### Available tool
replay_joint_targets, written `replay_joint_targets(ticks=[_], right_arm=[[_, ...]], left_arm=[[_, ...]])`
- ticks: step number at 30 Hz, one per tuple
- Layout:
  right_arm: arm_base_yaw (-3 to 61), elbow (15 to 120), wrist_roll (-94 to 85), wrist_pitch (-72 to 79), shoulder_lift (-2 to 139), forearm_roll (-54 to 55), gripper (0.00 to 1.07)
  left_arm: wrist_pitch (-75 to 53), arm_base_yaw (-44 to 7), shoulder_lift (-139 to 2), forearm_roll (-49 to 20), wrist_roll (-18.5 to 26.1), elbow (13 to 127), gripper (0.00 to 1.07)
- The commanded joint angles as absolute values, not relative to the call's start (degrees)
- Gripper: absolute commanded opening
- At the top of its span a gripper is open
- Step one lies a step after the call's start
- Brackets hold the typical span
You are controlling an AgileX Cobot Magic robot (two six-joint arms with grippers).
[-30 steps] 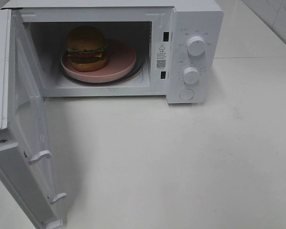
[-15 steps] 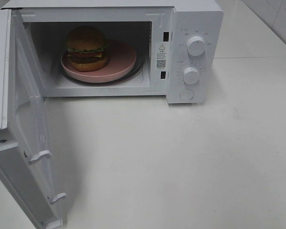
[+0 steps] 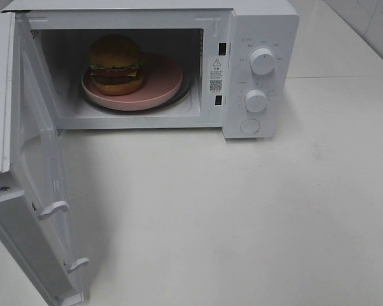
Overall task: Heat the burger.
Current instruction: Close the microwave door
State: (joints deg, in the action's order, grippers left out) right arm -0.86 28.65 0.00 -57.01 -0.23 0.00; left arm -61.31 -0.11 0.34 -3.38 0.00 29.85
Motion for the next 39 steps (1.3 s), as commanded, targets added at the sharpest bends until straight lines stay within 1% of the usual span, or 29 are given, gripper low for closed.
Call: replay_joint_targets(ticks=[1,3,5,6,7,8,9,10,11,12,13,14,15,16,17,21,23,25,26,27,28,30,31,32,33,35,36,38,39], right_arm=[[-1.3,28.5,0.0,-56.9,-1.8,0.0,0.74],[-1.3,28.5,0.0,-56.9,-1.8,0.0,0.74],[-1.3,28.5,0.0,-56.9,-1.8,0.0,0.74],[-1.3,28.5,0.0,-56.9,-1.8,0.0,0.74],[-1.3,28.5,0.0,-56.9,-1.8,0.0,0.74],[-1.3,28.5,0.0,-56.9,-1.8,0.0,0.74],[-1.3,28.5,0.0,-56.9,-1.8,0.0,0.74],[-1.3,28.5,0.0,-56.9,-1.8,0.0,0.74],[-1.3,28.5,0.0,-56.9,-1.8,0.0,0.74],[-1.3,28.5,0.0,-56.9,-1.8,0.0,0.74],[-1.3,28.5,0.0,-56.9,-1.8,0.0,0.74],[-1.3,28.5,0.0,-56.9,-1.8,0.0,0.74],[-1.3,28.5,0.0,-56.9,-1.8,0.0,0.74],[-1.3,28.5,0.0,-56.9,-1.8,0.0,0.74],[-1.3,28.5,0.0,-56.9,-1.8,0.0,0.74],[-1.3,28.5,0.0,-56.9,-1.8,0.0,0.74],[-1.3,28.5,0.0,-56.9,-1.8,0.0,0.74],[-1.3,28.5,0.0,-56.9,-1.8,0.0,0.74],[-1.3,28.5,0.0,-56.9,-1.8,0.0,0.74],[-1.3,28.5,0.0,-56.9,-1.8,0.0,0.74],[-1.3,28.5,0.0,-56.9,-1.8,0.0,0.74],[-1.3,28.5,0.0,-56.9,-1.8,0.0,0.74],[-1.3,28.5,0.0,-56.9,-1.8,0.0,0.74],[-1.3,28.5,0.0,-56.9,-1.8,0.0,0.74],[-1.3,28.5,0.0,-56.9,-1.8,0.0,0.74],[-1.3,28.5,0.0,-56.9,-1.8,0.0,0.74],[-1.3,28.5,0.0,-56.9,-1.8,0.0,0.74],[-1.3,28.5,0.0,-56.9,-1.8,0.0,0.74],[-1.3,28.5,0.0,-56.9,-1.8,0.0,0.74]], left_arm=[[-60.8,0.1,1.1,-3.3,0.0,30.2,0.99],[-59.0,0.1,-1.3,-3.3,0.0,32.7,0.91],[-58.7,0.1,-2.2,-3.2,0.0,33.1,0.88],[-57.8,0.1,-4.3,-2.8,0.0,33.2,0.78],[-57.8,0.1,-4.3,-2.8,0.0,33.2,0.78],[-57.4,0.1,-5.2,-2.6,0.0,33.2,0.73],[-56.7,0.1,-7.3,-2.6,0.0,33.1,0.59],[-56.7,0.1,-7.3,-2.6,0.0,33.1,0.59],[-56.3,0.1,-8.5,-2.6,0.0,33.0,0.50],[-54.8,0.1,-10.8,-2.5,0.0,33.0,0.31],[-54.8,0.1,-10.8,-2.5,0.0,33.0,0.31],[-53.0,0.1,-13.3,-1.9,0.0,33.0,0.14],[-52.0,0.1,-14.7,-1.4,0.0,33.0,0.04],[-52.0,0.1,-14.7,-1.4,0.0,33.0,0.04],[-50.2,0.1,-17.1,0.0,0.0,32.9,0.00],[-46.5,0.1,-20.7,1.1,0.3,32.9,0.00],[-40.6,0.1,-24.1,1.1,2.7,32.7,0.00],[-38.4,0.1,-24.9,1.0,3.5,32.2,0.00],[-32.6,0.1,-26.3,0.5,4.9,30.7,0.00],[-32.6,0.1,-26.3,0.5,4.9,30.7,0.00],[-26.9,0.1,-27.7,-0.3,5.4,28.6,0.00],[-24.8,0.1,-28.2,-0.5,5.5,27.4,0.00],[-19.6,0.1,-29.5,-1.0,6.1,25.2,0.00],[-19.6,0.1,-29.5,-1.0,6.1,25.2,0.00],[-13.3,0.1,-30.8,-1.1,6.1,22.5,0.00],[-10.2,0.1,-31.5,-1.2,6.1,21.4,0.00],[-4.2,0.1,-33.2,-1.2,6.1,19.0,0.00],[-1.9,0.1,-33.9,-1.2,6.0,17.9,0.00],[3.0,0.1,-35.9,-1.2,6.0,16.3,0.00]])
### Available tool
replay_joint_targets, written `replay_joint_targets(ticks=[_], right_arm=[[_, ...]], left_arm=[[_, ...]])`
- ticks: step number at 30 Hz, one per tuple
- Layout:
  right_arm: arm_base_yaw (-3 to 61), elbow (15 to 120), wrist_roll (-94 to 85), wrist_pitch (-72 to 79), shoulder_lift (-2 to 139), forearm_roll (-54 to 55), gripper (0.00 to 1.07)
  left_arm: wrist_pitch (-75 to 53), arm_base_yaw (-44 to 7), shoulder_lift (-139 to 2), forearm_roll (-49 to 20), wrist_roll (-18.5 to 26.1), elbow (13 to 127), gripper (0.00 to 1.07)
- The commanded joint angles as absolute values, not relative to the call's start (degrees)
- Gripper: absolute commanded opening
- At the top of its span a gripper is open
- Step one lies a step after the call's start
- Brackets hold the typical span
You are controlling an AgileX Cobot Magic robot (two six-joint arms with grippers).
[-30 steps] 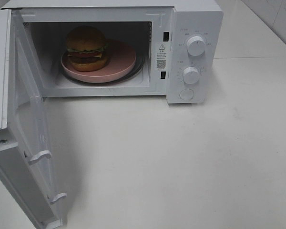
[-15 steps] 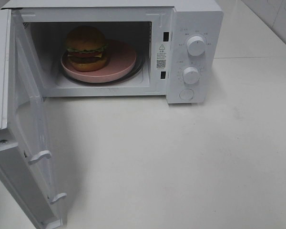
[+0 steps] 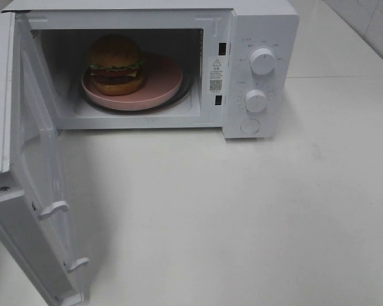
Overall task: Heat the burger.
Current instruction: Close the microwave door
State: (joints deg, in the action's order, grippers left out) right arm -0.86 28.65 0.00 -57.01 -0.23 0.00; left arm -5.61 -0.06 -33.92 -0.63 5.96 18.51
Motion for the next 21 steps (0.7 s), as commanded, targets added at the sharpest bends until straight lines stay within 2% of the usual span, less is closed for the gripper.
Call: replay_joint_targets(ticks=[1,4,10,12,14,15,17,18,19,21], right_arm=[[-1.3,28.5,0.0,-56.9,-1.8,0.0,0.74],[-1.3,28.5,0.0,-56.9,-1.8,0.0,0.74],[-1.3,28.5,0.0,-56.9,-1.8,0.0,0.74],[-1.3,28.5,0.0,-56.9,-1.8,0.0,0.74],[-1.3,28.5,0.0,-56.9,-1.8,0.0,0.74],[-1.3,28.5,0.0,-56.9,-1.8,0.0,0.74],[-1.3,28.5,0.0,-56.9,-1.8,0.0,0.74],[-1.3,28.5,0.0,-56.9,-1.8,0.0,0.74],[-1.3,28.5,0.0,-56.9,-1.8,0.0,0.74],[-1.3,28.5,0.0,-56.9,-1.8,0.0,0.74]], left_arm=[[3.0,0.1,-35.9,-1.2,6.0,16.3,0.00],[10.1,0.0,-39.0,-1.2,5.8,14.4,0.00],[17.9,0.0,-47.0,0.4,1.3,13.9,0.00],[20.5,0.0,-49.7,2.7,0.0,13.9,0.00],[26.0,0.0,-53.9,8.0,-3.4,13.9,0.00],[26.0,0.0,-53.9,8.0,-3.4,13.9,0.00],[31.5,0.0,-58.4,14.4,-8.9,13.9,0.00],[31.5,0.0,-58.4,14.4,-8.9,13.9,0.00],[34.4,0.0,-61.0,19.0,-11.7,13.9,0.00],[35.7,0.0,-62.1,20.6,-12.8,13.9,0.00]])
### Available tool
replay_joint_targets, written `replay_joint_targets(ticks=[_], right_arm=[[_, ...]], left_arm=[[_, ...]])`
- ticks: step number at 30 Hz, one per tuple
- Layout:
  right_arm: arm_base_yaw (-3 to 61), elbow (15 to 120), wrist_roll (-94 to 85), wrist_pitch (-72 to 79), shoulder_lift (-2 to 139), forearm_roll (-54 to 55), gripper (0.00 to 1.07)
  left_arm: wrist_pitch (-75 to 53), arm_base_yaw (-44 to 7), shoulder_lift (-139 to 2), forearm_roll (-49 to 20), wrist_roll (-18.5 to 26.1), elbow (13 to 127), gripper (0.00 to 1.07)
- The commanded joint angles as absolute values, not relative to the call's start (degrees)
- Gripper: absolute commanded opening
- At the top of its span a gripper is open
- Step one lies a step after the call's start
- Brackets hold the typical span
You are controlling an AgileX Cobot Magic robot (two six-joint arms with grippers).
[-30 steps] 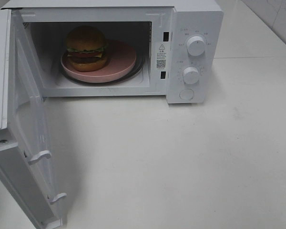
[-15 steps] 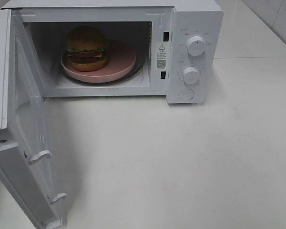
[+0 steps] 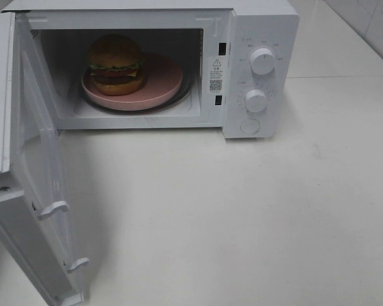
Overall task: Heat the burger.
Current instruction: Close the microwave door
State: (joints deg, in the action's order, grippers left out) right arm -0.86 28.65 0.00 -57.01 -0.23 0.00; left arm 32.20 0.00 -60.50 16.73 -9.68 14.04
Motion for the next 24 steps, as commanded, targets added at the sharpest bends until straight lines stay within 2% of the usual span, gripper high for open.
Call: replay_joint_targets(ticks=[1,5,11,13,14,16,19,21,22,24], right_arm=[[-1.3,28.5,0.0,-56.9,-1.8,0.0,0.74],[-1.3,28.5,0.0,-56.9,-1.8,0.0,0.74],[-1.3,28.5,0.0,-56.9,-1.8,0.0,0.74],[-1.3,28.5,0.0,-56.9,-1.8,0.0,0.74],[-1.3,28.5,0.0,-56.9,-1.8,0.0,0.74],[-1.3,28.5,0.0,-56.9,-1.8,0.0,0.74],[-1.3,28.5,0.0,-56.9,-1.8,0.0,0.74],[-1.3,28.5,0.0,-56.9,-1.8,0.0,0.74],[-1.3,28.5,0.0,-56.9,-1.8,0.0,0.74],[-1.3,28.5,0.0,-56.9,-1.8,0.0,0.74]], left_arm=[[37.6,0.0,-64.5,23.8,-14.2,13.9,0.00],[41.4,-1.3,-68.5,27.0,-14.8,13.9,0.00],[42.1,-5.8,-70.9,25.3,-14.0,13.9,0.00],[42.2,-10.8,-72.7,18.9,-11.5,13.9,0.00],[42.2,-10.8,-72.7,18.9,-11.5,13.9,0.00],[42.6,-14.5,-73.4,12.6,-7.8,14.0,0.00],[42.6,-15.9,-73.7,10.5,-6.8,14.1,0.00],[43.2,-21.4,-75.3,3.4,-3.1,14.8,0.00],[43.2,-21.4,-75.3,3.4,-3.1,14.8,0.00],[43.2,-26.3,-77.0,-1.7,0.0,16.0,0.00]])
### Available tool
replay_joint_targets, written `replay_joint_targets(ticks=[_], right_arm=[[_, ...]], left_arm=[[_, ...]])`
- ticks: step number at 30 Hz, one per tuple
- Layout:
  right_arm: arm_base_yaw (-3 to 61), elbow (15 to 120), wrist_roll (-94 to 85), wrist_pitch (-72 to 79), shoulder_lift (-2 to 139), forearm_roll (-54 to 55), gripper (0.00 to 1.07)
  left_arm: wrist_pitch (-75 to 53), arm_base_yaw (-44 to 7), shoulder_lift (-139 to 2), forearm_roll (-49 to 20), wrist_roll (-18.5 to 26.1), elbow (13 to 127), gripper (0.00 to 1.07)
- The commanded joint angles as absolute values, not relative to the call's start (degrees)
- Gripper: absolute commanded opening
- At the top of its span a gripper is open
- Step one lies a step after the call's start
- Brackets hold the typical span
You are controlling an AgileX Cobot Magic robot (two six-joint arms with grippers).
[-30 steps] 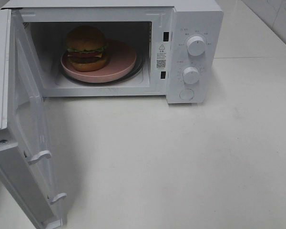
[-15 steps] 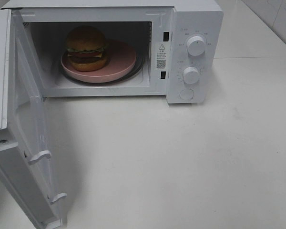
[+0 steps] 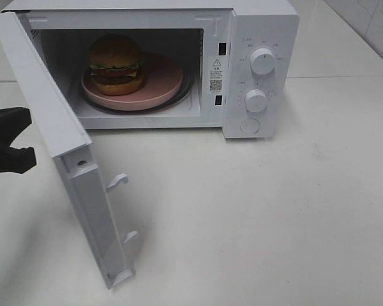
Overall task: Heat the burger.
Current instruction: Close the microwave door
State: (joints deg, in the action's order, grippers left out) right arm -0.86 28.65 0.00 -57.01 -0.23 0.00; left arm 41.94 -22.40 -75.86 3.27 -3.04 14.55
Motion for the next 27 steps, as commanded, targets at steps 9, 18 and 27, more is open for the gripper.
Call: replay_joint_targets(ticks=[9,18,27], right_arm=[[-1.3,28.5,0.0,-56.9,-1.8,0.0,0.74],[-1.3,28.5,0.0,-56.9,-1.8,0.0,0.74],[-1.3,28.5,0.0,-56.9,-1.8,0.0,0.74]], left_arm=[[43.5,-36.3,-83.5,-17.1,7.2,21.2,0.00],[46.4,-43.4,-93.2,-25.0,9.0,30.2,0.00],[46.4,-45.8,-99.8,-30.1,9.0,39.0,0.00]])
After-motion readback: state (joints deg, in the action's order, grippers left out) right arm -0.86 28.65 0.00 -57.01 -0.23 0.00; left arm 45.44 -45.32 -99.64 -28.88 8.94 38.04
